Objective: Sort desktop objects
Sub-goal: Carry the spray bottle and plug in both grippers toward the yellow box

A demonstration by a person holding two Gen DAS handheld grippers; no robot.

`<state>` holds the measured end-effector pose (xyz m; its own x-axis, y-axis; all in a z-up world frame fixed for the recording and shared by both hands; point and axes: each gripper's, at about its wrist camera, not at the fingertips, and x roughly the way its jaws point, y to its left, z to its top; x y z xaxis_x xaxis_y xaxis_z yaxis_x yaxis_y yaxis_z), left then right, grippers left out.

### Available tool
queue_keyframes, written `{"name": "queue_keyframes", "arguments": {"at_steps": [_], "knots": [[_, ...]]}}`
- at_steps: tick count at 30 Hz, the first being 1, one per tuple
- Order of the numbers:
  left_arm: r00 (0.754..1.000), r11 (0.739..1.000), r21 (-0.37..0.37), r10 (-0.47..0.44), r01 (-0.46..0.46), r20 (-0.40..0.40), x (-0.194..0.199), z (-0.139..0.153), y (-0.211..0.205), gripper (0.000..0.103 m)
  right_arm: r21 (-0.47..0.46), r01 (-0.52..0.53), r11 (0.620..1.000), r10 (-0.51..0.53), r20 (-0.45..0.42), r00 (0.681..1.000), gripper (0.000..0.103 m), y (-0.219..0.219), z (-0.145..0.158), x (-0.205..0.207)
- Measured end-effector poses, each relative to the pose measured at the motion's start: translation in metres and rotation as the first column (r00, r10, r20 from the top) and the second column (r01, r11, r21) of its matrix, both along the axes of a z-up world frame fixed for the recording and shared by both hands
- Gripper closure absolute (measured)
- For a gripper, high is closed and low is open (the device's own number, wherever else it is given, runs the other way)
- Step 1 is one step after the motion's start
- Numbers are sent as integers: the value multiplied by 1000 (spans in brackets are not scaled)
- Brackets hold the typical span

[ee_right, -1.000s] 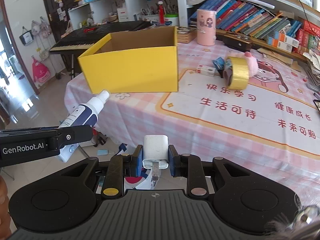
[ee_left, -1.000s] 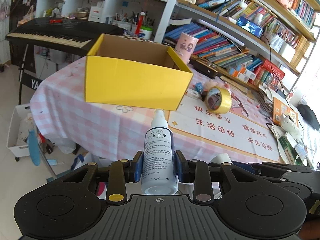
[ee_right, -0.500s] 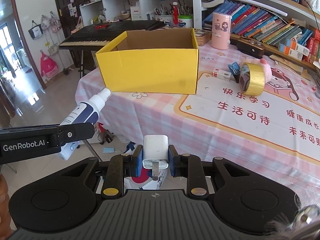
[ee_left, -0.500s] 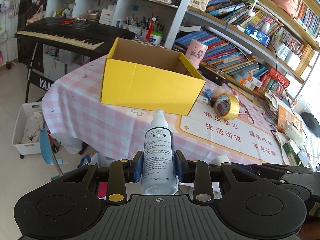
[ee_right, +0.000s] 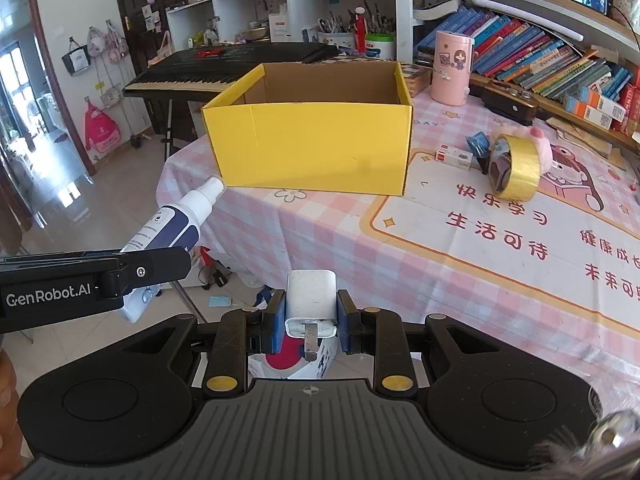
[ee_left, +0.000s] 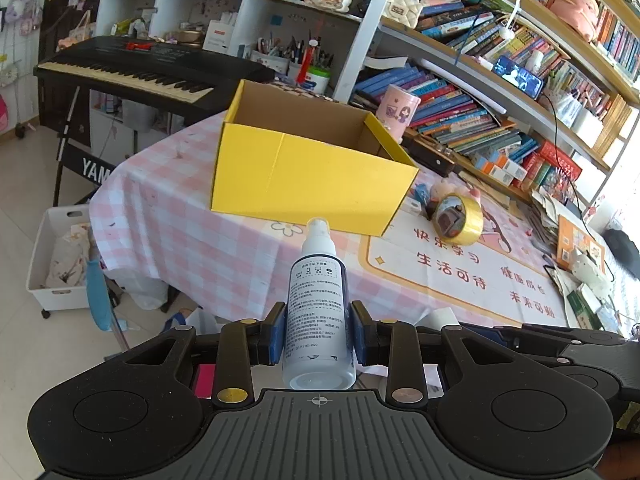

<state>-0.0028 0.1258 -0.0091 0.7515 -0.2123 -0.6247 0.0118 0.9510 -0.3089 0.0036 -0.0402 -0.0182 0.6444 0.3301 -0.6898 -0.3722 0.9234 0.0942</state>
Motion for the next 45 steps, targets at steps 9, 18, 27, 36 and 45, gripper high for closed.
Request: {"name": "queue_keyframes", "arguments": {"at_steps": [9, 18, 27, 36, 45], "knots": [[1000, 1000, -4, 6, -6, 6, 2, 2, 1, 72, -3, 0, 1000, 0, 5, 1000, 79, 2, 2, 4], [1000, 1000, 13, 6, -6, 15, 12, 2, -5, 72, -5, -16, 1000, 16, 10, 1000, 79, 2, 2, 17], [999, 999, 33, 29, -30, 34, 37, 7, -4, 72, 11, -53, 999, 53, 34, 998, 80, 5, 7, 50], [995, 998, 68, 0, -7, 102, 70, 26, -15, 72, 42, -78, 996, 72, 116, 991, 79, -1, 29, 95], [984, 997, 71, 8, -21, 179, 116, 53, -18, 72, 62, -142, 988, 126, 212, 969, 79, -1, 62, 149]]}}
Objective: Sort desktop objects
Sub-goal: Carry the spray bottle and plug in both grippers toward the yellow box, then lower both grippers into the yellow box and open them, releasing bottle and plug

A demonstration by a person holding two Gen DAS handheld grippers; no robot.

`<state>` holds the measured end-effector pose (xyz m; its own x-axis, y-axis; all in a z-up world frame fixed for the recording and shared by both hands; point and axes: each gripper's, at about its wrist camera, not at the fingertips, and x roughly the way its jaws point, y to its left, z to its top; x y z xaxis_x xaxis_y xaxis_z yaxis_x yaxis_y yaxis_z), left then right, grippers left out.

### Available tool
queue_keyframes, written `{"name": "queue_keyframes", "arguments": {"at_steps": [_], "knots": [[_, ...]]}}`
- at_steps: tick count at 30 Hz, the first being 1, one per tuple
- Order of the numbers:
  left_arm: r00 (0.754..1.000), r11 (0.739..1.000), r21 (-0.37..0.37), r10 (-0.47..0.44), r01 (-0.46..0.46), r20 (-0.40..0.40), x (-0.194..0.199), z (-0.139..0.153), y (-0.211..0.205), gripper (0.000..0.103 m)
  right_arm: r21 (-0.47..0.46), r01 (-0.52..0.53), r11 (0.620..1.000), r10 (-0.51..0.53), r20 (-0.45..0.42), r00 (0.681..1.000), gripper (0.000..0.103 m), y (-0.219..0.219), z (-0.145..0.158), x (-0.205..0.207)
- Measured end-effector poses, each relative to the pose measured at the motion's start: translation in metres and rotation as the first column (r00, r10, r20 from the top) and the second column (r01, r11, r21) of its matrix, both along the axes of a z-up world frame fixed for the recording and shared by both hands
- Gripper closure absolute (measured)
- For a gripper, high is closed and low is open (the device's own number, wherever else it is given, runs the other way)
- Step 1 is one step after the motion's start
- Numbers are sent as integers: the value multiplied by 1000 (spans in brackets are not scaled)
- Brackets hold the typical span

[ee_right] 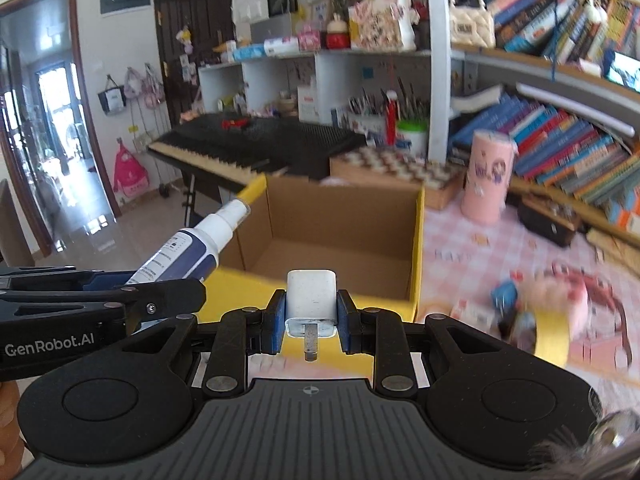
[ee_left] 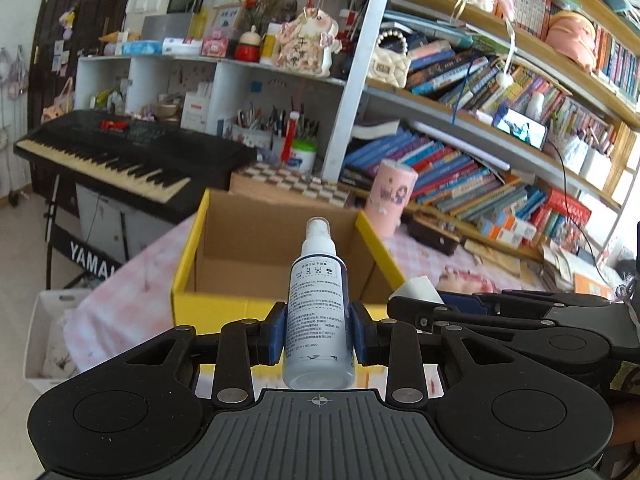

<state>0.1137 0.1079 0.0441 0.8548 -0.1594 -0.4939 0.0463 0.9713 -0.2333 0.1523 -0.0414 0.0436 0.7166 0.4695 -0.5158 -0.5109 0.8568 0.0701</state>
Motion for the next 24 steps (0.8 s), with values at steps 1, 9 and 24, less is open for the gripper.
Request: {"name": "queue_keyframes", "arguments": {"at_steps": [1, 9, 24], "knots": [[1000, 1000, 1, 5, -5, 1, 8, 2, 0, 72, -3, -8, 1000, 8, 7, 1000, 79, 1, 2, 7], [999, 999, 41, 24, -22, -38, 67, -4, 1, 72, -103, -101, 990, 100, -18, 995, 79, 20, 0, 76], [976, 989, 146, 50, -19, -210, 156, -46, -2, 72, -461, -326, 825, 324, -86, 942, 79, 72, -58, 159]]}}
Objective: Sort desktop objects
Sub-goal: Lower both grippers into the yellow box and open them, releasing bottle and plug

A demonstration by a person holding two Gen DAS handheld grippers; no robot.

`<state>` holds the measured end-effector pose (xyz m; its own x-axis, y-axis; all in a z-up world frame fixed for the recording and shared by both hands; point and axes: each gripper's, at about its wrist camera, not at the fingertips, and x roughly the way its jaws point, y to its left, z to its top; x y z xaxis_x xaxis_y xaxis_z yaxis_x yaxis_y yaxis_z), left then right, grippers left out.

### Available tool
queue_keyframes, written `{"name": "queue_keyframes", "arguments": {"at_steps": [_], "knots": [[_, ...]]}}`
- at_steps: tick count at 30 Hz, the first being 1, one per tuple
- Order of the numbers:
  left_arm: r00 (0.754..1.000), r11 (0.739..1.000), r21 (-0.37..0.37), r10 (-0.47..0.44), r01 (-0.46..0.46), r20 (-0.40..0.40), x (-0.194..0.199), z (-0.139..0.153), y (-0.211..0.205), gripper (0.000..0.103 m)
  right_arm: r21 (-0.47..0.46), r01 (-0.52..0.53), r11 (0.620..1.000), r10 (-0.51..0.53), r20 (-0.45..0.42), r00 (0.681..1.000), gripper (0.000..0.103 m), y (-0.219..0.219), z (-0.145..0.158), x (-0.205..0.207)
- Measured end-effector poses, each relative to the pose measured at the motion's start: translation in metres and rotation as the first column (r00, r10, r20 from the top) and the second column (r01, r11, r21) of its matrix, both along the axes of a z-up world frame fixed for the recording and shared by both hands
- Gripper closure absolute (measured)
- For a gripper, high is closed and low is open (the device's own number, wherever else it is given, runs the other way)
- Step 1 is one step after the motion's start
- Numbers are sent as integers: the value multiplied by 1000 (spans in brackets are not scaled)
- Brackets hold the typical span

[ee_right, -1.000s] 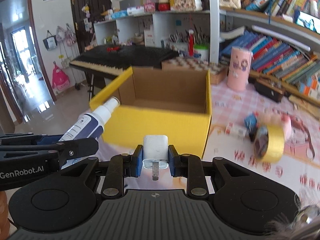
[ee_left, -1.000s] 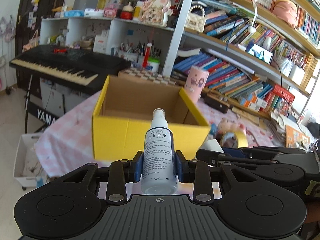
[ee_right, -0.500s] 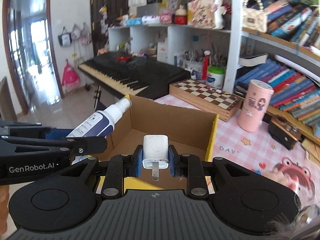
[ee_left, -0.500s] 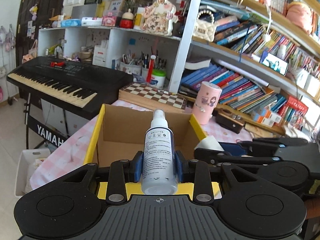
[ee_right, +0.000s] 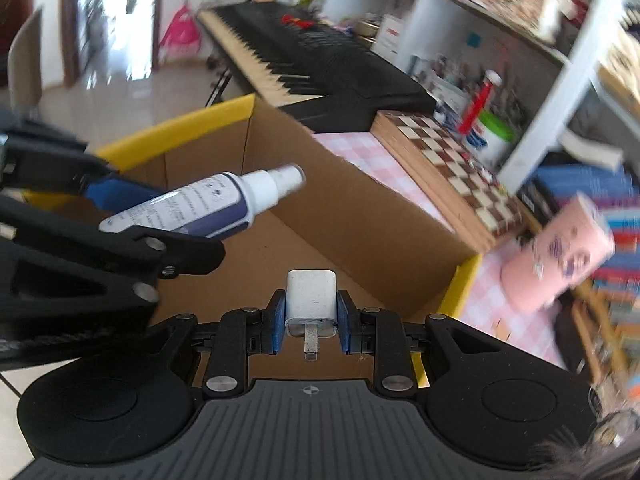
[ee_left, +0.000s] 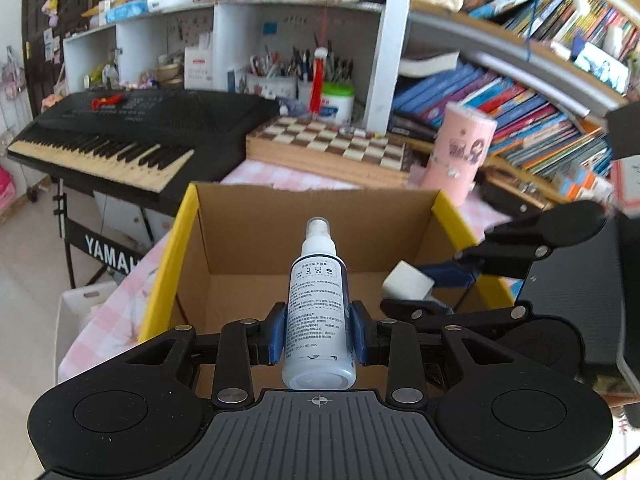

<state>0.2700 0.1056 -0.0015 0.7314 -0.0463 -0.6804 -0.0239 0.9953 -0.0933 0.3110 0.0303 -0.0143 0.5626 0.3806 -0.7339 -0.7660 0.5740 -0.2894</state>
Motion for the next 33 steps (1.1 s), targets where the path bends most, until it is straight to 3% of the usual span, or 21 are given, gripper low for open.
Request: {"name": "queue_keyframes", "arguments": {"at_steps": [5, 12, 16, 19, 21, 23, 25, 29, 33], "knots": [[997, 1000, -8, 24, -25, -70, 14, -15, 5, 72, -86, -87, 992, 87, -8, 996, 79, 12, -12, 11], [985, 1000, 13, 26, -24, -169, 28, -32, 4, 72, -198, -125, 972, 98, -141, 985, 79, 24, -37, 36], [983, 1000, 14, 29, -27, -183, 28, -36, 5, 74, -245, -168, 955, 121, -195, 973, 79, 31, -43, 40], [983, 1000, 15, 29, -27, -182, 28, -36, 5, 74, -271, -182, 945, 133, -188, 973, 79, 34, -45, 35], [984, 999, 25, 27, -23, -175, 27, -37, 3, 73, -266, -169, 949, 128, -165, 978, 73, 34, -44, 33], [987, 999, 30, 25, -21, -159, 23, -35, 2, 72, -254, -162, 954, 127, -147, 981, 58, 33, -41, 32], [989, 999, 28, 26, -23, -143, 19, -30, 3, 69, -229, -153, 961, 123, -143, 982, 52, 30, -38, 32], [997, 999, 45, 22, -19, -77, 4, -14, 3, 50, -163, -130, 978, 118, -82, 990, 47, 16, -20, 21], [1000, 999, 48, 14, -14, 10, -15, 7, 2, 42, -46, -62, 997, 61, -16, 998, 46, -7, 8, 7]]}}
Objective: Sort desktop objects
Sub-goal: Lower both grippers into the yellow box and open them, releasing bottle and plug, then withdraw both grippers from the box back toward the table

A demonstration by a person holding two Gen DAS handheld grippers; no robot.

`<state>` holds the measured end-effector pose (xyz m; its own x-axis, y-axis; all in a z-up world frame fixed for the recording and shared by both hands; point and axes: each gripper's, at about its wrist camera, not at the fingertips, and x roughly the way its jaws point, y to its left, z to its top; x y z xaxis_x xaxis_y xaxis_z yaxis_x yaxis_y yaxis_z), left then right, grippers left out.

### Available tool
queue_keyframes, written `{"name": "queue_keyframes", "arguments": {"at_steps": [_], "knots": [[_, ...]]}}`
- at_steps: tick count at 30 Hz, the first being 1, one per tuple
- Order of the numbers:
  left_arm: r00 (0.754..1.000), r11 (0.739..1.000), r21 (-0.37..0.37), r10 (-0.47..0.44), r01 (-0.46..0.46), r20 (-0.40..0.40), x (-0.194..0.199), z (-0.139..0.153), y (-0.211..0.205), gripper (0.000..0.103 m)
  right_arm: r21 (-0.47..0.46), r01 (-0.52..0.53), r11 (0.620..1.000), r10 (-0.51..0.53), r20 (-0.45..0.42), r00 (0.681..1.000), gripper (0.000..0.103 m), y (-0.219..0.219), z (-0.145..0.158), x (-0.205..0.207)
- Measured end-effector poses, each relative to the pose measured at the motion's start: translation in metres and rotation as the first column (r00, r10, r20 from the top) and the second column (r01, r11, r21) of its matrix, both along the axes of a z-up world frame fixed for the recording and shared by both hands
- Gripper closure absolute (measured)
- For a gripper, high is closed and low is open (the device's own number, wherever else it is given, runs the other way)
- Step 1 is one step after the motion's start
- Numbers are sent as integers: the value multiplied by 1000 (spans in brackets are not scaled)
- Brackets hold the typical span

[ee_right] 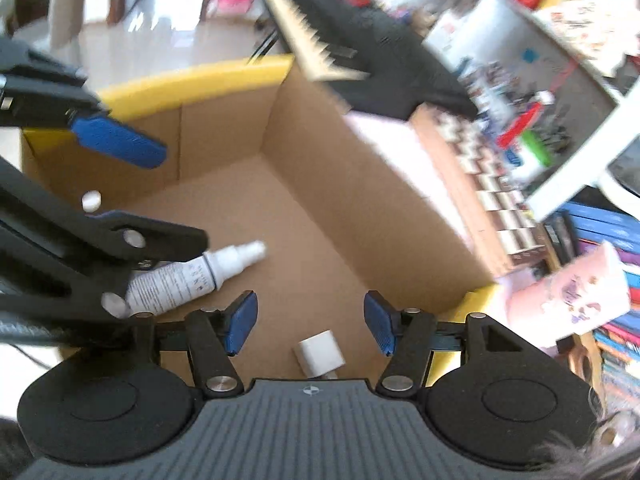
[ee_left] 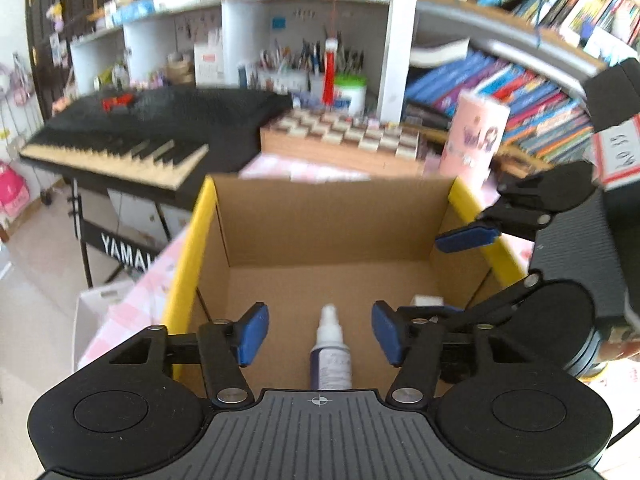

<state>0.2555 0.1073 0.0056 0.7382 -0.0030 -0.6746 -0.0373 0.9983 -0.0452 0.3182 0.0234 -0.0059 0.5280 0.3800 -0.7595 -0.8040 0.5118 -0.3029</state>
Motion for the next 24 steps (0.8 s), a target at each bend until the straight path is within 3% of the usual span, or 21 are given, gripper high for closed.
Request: {"name": "queue_keyframes", "arguments": {"at_steps": [5, 10, 14, 18, 24], "knots": [[995, 1000, -13, 16, -15, 95, -25, 22, 0, 37, 146, 92, 985, -103, 71, 992, 45, -28, 33, -22], [985, 998, -10, 56, -55, 162, -51, 34, -1, 28, 284, 198, 938, -233, 97, 968, 43, -55, 57, -46], [974, 996, -14, 93, -92, 206, -72, 41, -3, 11, 390, 293, 873, -354, 95, 930, 41, -75, 67, -69], [969, 993, -68, 111, -98, 220, -92, 44, -1, 9, 467, 394, 792, -461, 34, 887, 41, -96, 70, -97], [964, 992, -81, 110, -93, 242, -127, 43, -4, 9, 527, 481, 700, -571, 9, 821, 37, -111, 65, -141]]}}
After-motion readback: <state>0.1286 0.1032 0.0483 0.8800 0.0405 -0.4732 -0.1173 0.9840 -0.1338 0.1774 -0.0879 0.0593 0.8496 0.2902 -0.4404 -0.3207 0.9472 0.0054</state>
